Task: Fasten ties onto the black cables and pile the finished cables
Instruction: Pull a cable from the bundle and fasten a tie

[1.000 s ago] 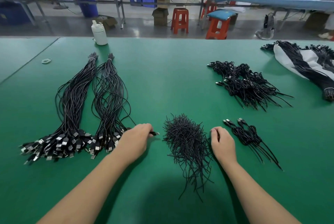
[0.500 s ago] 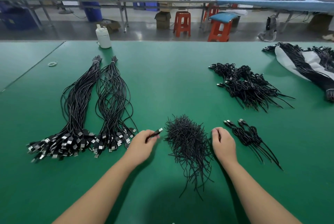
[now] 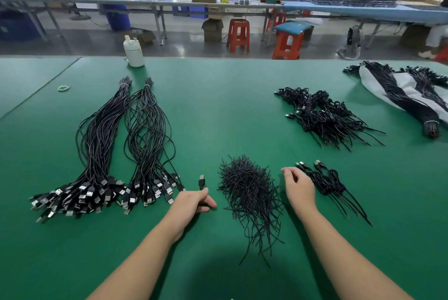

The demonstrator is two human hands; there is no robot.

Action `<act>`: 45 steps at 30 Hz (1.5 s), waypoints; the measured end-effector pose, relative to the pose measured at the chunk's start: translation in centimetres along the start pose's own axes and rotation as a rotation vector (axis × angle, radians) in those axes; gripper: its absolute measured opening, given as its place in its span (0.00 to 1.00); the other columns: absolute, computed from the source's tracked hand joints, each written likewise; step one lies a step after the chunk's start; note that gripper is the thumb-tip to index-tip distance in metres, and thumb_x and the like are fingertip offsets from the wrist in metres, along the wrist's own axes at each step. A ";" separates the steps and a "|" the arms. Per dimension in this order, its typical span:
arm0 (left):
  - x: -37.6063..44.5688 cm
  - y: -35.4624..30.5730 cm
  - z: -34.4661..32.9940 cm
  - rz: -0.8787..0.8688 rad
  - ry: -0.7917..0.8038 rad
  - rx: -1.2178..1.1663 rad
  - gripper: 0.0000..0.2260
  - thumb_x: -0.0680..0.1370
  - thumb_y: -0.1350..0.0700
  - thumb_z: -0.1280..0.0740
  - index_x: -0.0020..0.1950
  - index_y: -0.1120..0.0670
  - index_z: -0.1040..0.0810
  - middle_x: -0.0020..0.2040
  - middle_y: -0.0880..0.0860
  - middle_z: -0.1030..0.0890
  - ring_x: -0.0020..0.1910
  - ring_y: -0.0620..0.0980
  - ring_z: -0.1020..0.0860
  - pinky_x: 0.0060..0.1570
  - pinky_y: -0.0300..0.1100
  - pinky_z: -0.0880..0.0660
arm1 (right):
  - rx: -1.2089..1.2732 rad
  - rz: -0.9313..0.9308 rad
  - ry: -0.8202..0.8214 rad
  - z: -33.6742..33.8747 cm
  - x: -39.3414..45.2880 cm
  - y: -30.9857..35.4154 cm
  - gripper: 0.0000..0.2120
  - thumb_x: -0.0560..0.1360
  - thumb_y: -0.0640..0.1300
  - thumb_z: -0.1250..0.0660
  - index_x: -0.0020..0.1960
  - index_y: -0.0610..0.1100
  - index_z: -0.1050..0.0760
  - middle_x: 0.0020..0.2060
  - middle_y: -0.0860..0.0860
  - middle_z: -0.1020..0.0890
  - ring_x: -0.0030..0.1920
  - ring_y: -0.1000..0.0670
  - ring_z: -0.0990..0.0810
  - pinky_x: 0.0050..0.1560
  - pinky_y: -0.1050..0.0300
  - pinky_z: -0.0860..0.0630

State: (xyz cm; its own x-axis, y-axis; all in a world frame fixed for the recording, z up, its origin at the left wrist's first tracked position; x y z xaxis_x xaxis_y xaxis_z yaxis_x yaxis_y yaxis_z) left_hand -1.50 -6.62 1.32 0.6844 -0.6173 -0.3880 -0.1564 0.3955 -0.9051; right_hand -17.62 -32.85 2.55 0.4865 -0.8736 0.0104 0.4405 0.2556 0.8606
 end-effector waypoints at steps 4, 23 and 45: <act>-1.4 -2.4 -1.4 -0.148 0.084 -0.167 0.14 0.82 0.49 0.38 0.53 0.50 0.13 0.61 0.44 0.18 0.65 0.46 0.23 0.69 0.46 0.30 | 0.026 0.146 0.102 -1.6 -2.3 5.0 0.09 0.81 0.41 0.37 0.55 0.52 0.22 0.45 0.54 0.21 0.33 0.59 0.26 0.35 0.69 0.30; -4.7 -9.8 -2.5 -0.342 0.267 -0.253 0.17 0.80 0.46 0.44 0.65 0.41 0.21 0.59 0.52 0.23 0.48 0.45 0.23 0.55 0.44 0.26 | 0.362 0.391 0.534 -6.0 -11.0 14.0 0.13 0.83 0.42 0.43 0.40 0.46 0.29 0.32 0.57 0.27 0.37 0.53 0.29 0.43 0.54 0.30; -7.6 -9.5 1.6 -0.083 0.849 -0.228 0.22 0.80 0.47 0.38 0.57 0.66 0.19 0.52 0.67 0.17 0.42 0.62 0.15 0.39 0.47 0.18 | 0.622 -0.008 0.727 -9.2 -11.9 9.1 0.19 0.81 0.54 0.40 0.35 0.47 0.32 0.28 0.53 0.34 0.30 0.53 0.38 0.35 0.60 0.38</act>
State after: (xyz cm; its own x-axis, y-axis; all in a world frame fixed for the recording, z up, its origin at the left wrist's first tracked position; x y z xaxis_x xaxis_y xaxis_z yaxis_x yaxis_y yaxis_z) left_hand -4.09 -4.60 13.12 -0.0462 -0.9706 -0.2361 -0.3301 0.2379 -0.9134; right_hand -12.47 -16.35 5.55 0.9269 -0.3501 -0.1352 0.0678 -0.1981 0.9778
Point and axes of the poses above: each hand's wrist, its own x-axis towards the middle knuckle, its own z-axis out of the back of the hand, y = z × x, the point moved 5 cm from there along x, towards the middle knuckle
